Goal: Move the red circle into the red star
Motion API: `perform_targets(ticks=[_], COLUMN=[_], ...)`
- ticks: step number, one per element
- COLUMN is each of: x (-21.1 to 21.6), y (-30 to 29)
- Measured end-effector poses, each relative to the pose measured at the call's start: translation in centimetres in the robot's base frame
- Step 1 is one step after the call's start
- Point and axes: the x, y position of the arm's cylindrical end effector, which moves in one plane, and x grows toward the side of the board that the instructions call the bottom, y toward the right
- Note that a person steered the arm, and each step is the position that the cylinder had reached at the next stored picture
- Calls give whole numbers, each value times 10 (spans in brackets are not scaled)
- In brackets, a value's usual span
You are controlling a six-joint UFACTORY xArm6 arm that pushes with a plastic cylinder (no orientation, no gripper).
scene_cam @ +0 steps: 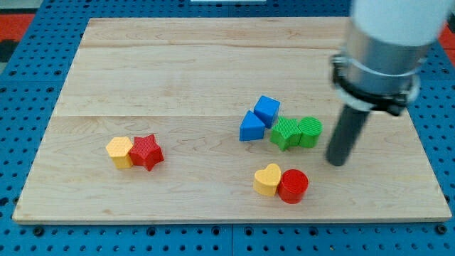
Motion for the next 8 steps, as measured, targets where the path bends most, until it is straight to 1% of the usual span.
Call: perform_targets(ticks=[1,2,3,4,8], x=[50,59,49,40,3], y=[14,-26,-87,-132,-250])
